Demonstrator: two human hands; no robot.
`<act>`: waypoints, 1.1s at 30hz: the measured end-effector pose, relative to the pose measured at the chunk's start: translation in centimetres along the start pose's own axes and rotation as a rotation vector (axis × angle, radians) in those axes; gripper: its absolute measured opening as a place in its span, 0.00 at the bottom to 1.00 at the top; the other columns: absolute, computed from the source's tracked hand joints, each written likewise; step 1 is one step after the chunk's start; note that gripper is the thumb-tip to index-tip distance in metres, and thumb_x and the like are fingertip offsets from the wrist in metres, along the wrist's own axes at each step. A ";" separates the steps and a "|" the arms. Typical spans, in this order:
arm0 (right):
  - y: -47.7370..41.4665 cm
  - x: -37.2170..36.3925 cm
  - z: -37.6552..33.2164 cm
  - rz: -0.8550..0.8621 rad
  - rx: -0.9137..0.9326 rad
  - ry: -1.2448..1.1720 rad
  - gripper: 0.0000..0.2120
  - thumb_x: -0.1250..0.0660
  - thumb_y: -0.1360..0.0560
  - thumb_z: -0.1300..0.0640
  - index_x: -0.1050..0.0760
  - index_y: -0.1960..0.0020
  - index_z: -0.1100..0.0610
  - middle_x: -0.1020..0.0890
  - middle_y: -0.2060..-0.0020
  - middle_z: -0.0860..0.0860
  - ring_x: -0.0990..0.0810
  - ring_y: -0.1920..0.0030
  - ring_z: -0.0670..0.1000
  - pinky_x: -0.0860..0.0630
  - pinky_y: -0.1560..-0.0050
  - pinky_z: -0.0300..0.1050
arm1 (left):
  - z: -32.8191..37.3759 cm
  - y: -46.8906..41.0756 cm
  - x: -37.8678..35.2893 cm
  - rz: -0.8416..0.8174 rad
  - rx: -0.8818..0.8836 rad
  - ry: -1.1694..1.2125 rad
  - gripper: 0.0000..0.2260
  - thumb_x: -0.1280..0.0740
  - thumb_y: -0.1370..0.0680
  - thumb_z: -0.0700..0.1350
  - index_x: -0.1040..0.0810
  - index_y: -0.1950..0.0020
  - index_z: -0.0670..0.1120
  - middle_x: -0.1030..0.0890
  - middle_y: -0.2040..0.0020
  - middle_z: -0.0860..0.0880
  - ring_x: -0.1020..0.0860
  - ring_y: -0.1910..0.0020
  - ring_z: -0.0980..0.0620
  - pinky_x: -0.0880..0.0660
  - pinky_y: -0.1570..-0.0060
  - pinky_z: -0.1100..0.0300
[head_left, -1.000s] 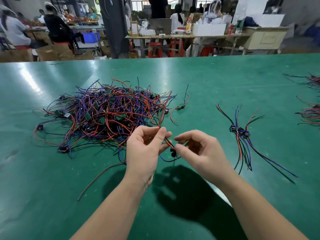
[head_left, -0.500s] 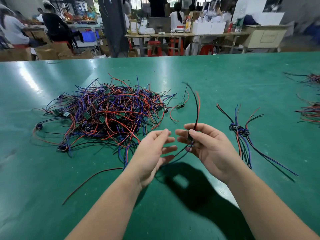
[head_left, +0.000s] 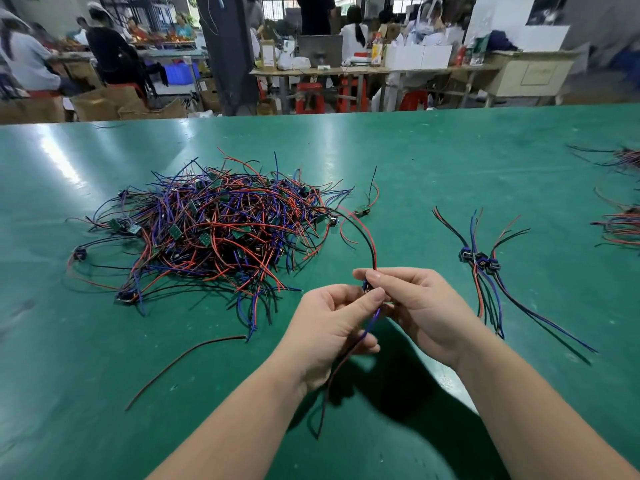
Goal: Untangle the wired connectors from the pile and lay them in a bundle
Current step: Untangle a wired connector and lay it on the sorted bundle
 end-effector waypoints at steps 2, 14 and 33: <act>-0.1 0.1 -0.1 -0.009 0.009 -0.016 0.08 0.30 0.36 0.57 0.16 0.62 0.60 0.16 0.64 0.55 0.20 0.66 0.48 0.23 0.64 0.37 | 0.0 -0.1 -0.1 0.003 -0.005 0.009 0.13 0.27 0.35 0.52 0.17 0.61 0.43 0.19 0.67 0.49 0.27 0.81 0.55 0.22 0.72 0.60; -0.3 1.3 -0.4 0.061 0.011 0.030 0.06 0.30 0.36 0.61 0.17 0.60 0.59 0.17 0.68 0.53 0.20 0.67 0.47 0.26 0.63 0.35 | 0.5 -0.1 0.5 -0.051 0.054 0.033 0.05 0.27 0.35 0.46 0.15 0.65 0.44 0.18 0.68 0.46 0.18 0.67 0.54 0.23 0.69 0.66; -0.2 7.2 -3.5 0.514 0.230 0.088 0.07 0.32 0.25 0.65 0.26 0.61 0.60 0.22 0.78 0.51 0.19 0.76 0.50 0.32 0.81 0.34 | 0.2 1.5 -0.1 -0.359 0.191 -0.236 0.03 0.28 0.27 0.39 0.20 0.56 0.42 0.17 0.62 0.45 0.17 0.64 0.52 0.23 0.67 0.65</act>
Point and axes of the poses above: each hand's wrist, its own y-axis away from the middle knuckle, its own x-axis out of the back of the hand, z = x × y, the point moved 4 cm from there along -y, towards the middle knuckle
